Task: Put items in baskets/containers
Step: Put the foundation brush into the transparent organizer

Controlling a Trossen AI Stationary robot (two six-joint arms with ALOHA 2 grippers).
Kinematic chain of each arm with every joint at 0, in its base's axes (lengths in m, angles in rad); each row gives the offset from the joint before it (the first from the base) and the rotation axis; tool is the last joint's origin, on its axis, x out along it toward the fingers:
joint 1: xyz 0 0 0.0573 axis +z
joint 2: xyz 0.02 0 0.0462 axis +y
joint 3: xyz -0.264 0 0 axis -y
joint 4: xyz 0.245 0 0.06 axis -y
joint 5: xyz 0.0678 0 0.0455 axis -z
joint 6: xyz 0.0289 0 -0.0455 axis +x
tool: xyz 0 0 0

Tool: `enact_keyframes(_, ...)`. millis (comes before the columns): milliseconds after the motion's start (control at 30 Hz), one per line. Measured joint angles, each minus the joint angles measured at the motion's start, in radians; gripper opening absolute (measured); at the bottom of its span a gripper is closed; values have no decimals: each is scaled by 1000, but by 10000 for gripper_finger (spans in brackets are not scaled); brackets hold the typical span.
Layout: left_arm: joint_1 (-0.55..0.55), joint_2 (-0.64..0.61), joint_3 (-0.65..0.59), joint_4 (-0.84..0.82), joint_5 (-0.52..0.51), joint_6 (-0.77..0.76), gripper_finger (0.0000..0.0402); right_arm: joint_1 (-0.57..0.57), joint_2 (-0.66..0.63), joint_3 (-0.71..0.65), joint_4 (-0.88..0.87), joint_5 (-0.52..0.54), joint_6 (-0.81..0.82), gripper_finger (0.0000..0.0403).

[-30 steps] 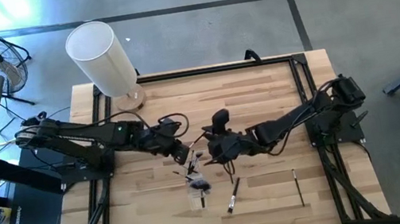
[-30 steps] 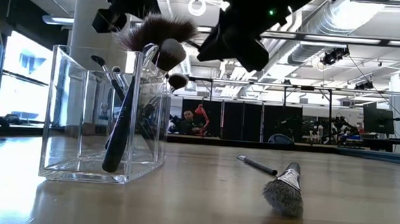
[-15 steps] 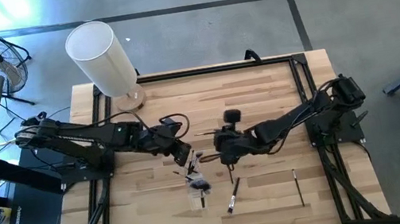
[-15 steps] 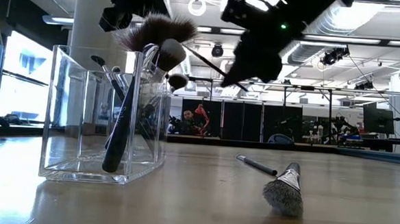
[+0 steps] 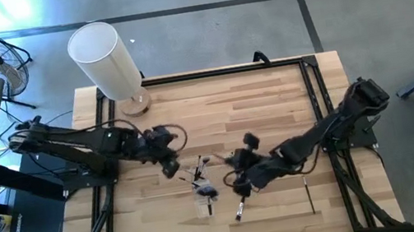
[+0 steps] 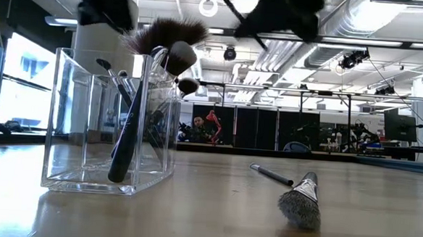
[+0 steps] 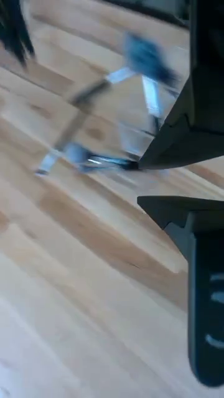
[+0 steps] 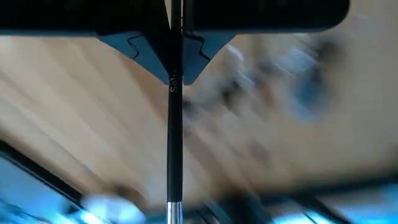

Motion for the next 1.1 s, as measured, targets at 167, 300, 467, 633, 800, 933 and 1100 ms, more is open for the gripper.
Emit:
enact_keyframes(167,-98,-2,-4,-165,-41,-72,47,3,117,0,495,-58,-147,9)
enact_keyframes(300,-179,-6,-66,-187,-46,-139,22,-5,237,0,765,-127,-130,9)
enact_keyframes(467,-259,-36,-174,-164,-39,-263,2,34,372,0,1010,-114,-81,9)
enact_keyframes(633,-314,-74,-247,-152,-6,-365,4,70,428,15,1066,-86,-81,9)
enact_keyframes(800,-330,-88,-270,-136,3,-401,5,69,450,45,1017,-137,-88,9)
enact_keyframes(933,-329,-88,-270,-106,25,-400,5,79,454,55,942,-148,-91,9)
enact_keyframes(1100,-329,-88,-270,-82,60,-392,5,92,454,52,911,-96,-124,17)
